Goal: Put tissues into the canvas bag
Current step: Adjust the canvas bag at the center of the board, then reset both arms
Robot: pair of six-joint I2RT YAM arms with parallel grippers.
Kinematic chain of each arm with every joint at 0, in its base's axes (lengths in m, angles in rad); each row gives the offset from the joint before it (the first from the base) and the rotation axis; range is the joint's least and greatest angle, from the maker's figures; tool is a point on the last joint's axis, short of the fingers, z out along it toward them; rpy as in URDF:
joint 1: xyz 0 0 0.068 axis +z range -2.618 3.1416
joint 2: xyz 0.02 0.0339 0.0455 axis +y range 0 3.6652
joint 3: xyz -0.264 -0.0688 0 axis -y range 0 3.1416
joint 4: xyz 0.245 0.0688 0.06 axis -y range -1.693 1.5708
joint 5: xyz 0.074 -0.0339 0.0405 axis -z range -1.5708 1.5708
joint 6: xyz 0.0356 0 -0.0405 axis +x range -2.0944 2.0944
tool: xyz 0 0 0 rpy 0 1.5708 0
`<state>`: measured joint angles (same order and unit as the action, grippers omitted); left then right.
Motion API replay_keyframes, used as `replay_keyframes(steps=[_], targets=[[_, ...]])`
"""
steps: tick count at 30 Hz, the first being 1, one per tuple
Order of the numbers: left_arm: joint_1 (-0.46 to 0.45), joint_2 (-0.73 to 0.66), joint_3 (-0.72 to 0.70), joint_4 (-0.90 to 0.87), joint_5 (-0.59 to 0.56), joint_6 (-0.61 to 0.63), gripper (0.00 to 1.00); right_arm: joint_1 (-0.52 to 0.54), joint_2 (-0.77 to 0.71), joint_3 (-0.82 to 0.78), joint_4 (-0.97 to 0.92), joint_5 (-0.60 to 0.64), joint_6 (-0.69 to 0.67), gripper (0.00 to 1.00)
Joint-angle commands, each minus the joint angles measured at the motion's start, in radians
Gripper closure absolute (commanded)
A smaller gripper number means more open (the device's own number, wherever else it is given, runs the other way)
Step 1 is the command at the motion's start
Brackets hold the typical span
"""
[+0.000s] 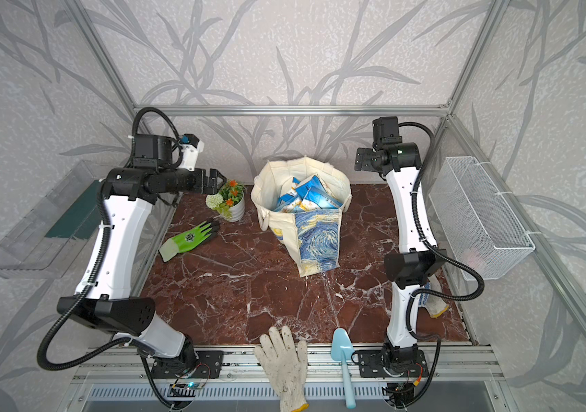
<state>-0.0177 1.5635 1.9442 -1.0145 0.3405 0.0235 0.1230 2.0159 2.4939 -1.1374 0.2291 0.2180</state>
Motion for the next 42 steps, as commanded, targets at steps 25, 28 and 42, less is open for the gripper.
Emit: replay_keyframes(steps=[25, 28, 42], targets=[[0.205, -0.681, -1.333, 0.892, -0.144, -0.049, 0.01, -0.052, -0.841, -1.669, 1.203, -0.038, -0.254, 0.01], [0.205, -0.708, -1.432, 1.014, -0.180, -0.054, 0.01, -0.052, -0.858, -1.776, 1.279, -0.060, -0.240, 0.01], [0.209, -0.346, -1.571, 1.575, -0.142, -0.153, 0.01, -0.052, -0.816, -2.097, 1.665, -0.056, -0.288, 0.01]])
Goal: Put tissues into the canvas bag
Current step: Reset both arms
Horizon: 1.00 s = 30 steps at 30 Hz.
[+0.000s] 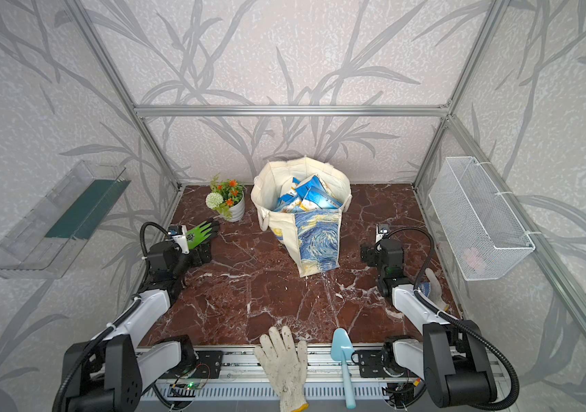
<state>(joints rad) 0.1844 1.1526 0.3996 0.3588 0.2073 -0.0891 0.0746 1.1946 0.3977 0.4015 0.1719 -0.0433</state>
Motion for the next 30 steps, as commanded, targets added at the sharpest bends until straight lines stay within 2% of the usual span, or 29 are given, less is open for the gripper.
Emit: replay_keyframes(steps=[1, 3, 6, 8, 11, 16, 18, 24, 25, 26, 27, 30], targets=[[0.006, 0.110, -0.040, 0.271, 0.005, -0.048, 0.01, -0.004, 0.011, -0.004, 0.130, 0.004, -0.039, 0.01], [0.008, 0.176, -0.062, 0.400, 0.025, -0.061, 0.01, -0.004, 0.031, -0.025, 0.172, 0.008, -0.055, 0.01], [0.006, 0.206, -0.068, 0.452, -0.018, -0.047, 0.01, -0.004, 0.063, -0.082, 0.280, 0.034, -0.018, 0.01], [0.006, 0.245, -0.115, 0.574, -0.050, -0.063, 0.01, -0.003, 0.054, -0.070, 0.245, 0.030, -0.020, 0.01], [-0.001, 0.299, -0.169, 0.722, -0.040, -0.049, 0.01, -0.004, 0.063, -0.068, 0.256, -0.002, -0.052, 0.01], [-0.014, 0.380, -0.147, 0.766, -0.044, -0.037, 0.01, -0.004, 0.076, -0.064, 0.269, 0.020, -0.060, 0.01], [-0.014, 0.348, -0.129, 0.684, -0.038, -0.029, 0.01, -0.004, 0.067, -0.078, 0.286, 0.012, -0.063, 0.01], [-0.014, 0.364, -0.128, 0.709, -0.039, -0.032, 0.01, -0.010, 0.077, -0.079, 0.299, -0.020, -0.087, 0.01], [-0.015, 0.358, -0.127, 0.694, -0.039, -0.032, 0.01, -0.010, 0.057, -0.079, 0.284, -0.040, -0.057, 0.01], [-0.015, 0.356, -0.124, 0.684, -0.041, -0.031, 0.01, -0.009, 0.009, -0.073, 0.218, -0.111, -0.049, 0.01], [-0.014, 0.360, -0.126, 0.697, -0.040, -0.032, 0.01, -0.009, -0.011, -0.086, 0.240, -0.151, -0.050, 0.01], [-0.016, 0.357, -0.122, 0.683, -0.043, -0.029, 0.01, -0.012, 0.017, -0.115, 0.331, -0.128, 0.001, 0.01]])
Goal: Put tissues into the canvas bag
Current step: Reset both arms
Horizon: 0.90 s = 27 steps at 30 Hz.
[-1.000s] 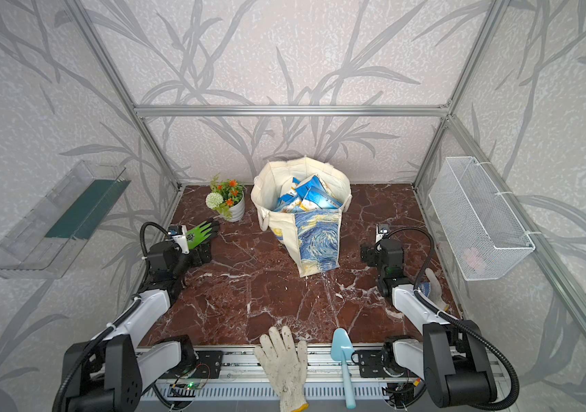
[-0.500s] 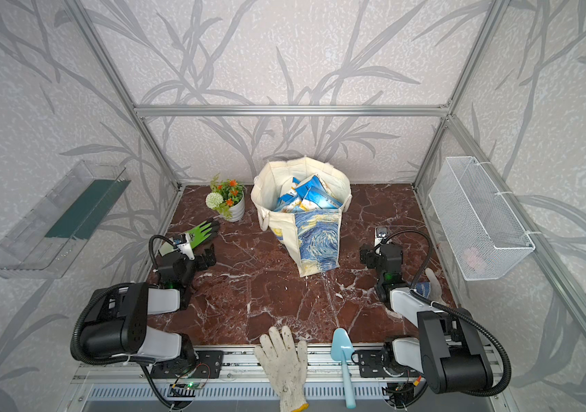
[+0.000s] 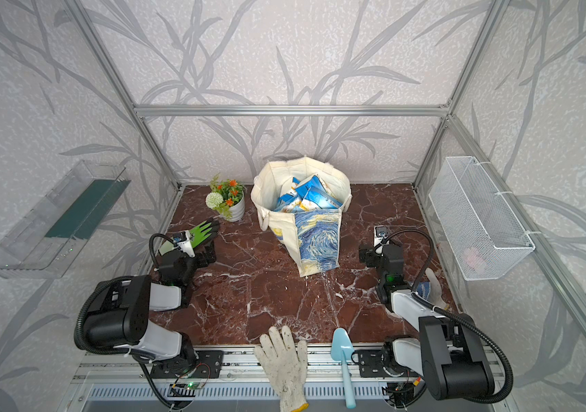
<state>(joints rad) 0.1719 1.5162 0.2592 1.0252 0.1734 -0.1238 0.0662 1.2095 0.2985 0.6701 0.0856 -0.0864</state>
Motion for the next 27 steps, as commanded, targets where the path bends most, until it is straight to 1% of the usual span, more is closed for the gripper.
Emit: replay_keyframes(steps=[1, 3, 8, 9, 10, 12, 13, 14, 15, 17, 19, 20, 27], targets=[[-0.003, -0.004, 0.019, 0.020, -0.009, 0.003, 0.01, -0.004, 0.030, -0.007, 0.109, -0.067, 0.041, 0.01], [-0.003, -0.005, 0.019, 0.016, -0.009, 0.004, 0.01, 0.000, 0.103, 0.001, 0.155, -0.084, 0.036, 0.01], [-0.004, -0.005, 0.024, 0.006, -0.012, 0.005, 0.01, 0.001, 0.343, -0.009, 0.405, -0.084, 0.045, 0.01], [-0.005, -0.006, 0.027, 0.003, -0.015, 0.006, 0.01, 0.002, 0.361, 0.002, 0.414, -0.104, 0.037, 0.01], [-0.006, -0.005, 0.029, -0.002, -0.016, 0.006, 0.01, 0.001, 0.360, 0.022, 0.371, -0.125, 0.027, 0.01], [-0.007, -0.007, 0.028, -0.001, -0.018, 0.008, 0.01, 0.001, 0.319, 0.121, 0.128, -0.123, 0.025, 0.01], [-0.009, -0.006, 0.033, -0.009, -0.021, 0.007, 0.01, 0.005, 0.314, 0.130, 0.084, -0.121, 0.017, 0.01], [-0.011, -0.007, 0.044, -0.036, -0.035, 0.005, 0.01, 0.003, 0.338, 0.108, 0.179, -0.120, 0.026, 0.01], [-0.017, -0.008, 0.057, -0.062, -0.047, 0.008, 0.01, 0.003, 0.343, 0.103, 0.198, -0.122, 0.026, 0.01], [-0.028, -0.005, 0.081, -0.103, -0.066, 0.013, 0.01, 0.005, 0.312, 0.130, 0.095, -0.123, 0.017, 0.01], [-0.034, -0.007, 0.087, -0.115, -0.077, 0.015, 0.01, 0.007, 0.324, 0.120, 0.136, -0.120, 0.018, 0.01], [-0.034, -0.006, 0.087, -0.115, -0.078, 0.015, 0.01, 0.007, 0.316, 0.127, 0.107, -0.120, 0.016, 0.01], [-0.055, -0.003, 0.115, -0.165, -0.118, 0.027, 0.01, 0.013, 0.318, 0.126, 0.113, -0.109, 0.013, 0.01]])
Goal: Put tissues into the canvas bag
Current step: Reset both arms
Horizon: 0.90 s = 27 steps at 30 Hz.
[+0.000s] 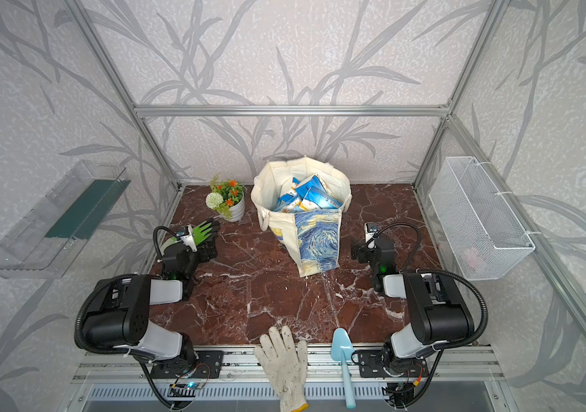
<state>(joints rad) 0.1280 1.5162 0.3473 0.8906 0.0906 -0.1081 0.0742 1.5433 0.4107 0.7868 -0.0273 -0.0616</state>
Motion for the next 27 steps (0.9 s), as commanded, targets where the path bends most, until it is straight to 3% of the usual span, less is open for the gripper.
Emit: replay_keyframes(steps=[1, 16, 21, 22, 24, 27], targets=[[-0.013, -0.003, 0.027, -0.031, -0.037, 0.012, 0.01, 0.008, -0.014, 0.014, -0.003, 0.008, -0.013, 0.01], [-0.027, -0.001, 0.042, -0.057, -0.064, 0.022, 0.01, 0.009, -0.017, 0.012, -0.006, 0.012, -0.018, 0.01], [-0.032, -0.001, 0.042, -0.060, -0.071, 0.024, 0.01, 0.033, -0.034, -0.166, 0.308, 0.062, -0.026, 0.01], [-0.033, -0.001, 0.043, -0.062, -0.073, 0.024, 0.01, 0.033, -0.030, -0.142, 0.282, 0.072, -0.020, 0.01], [-0.034, -0.001, 0.045, -0.062, -0.075, 0.025, 0.01, 0.030, -0.018, 0.021, -0.010, 0.065, -0.020, 0.01], [-0.037, -0.001, 0.045, -0.065, -0.080, 0.027, 0.01, 0.018, -0.015, -0.025, 0.070, 0.038, -0.012, 0.01]])
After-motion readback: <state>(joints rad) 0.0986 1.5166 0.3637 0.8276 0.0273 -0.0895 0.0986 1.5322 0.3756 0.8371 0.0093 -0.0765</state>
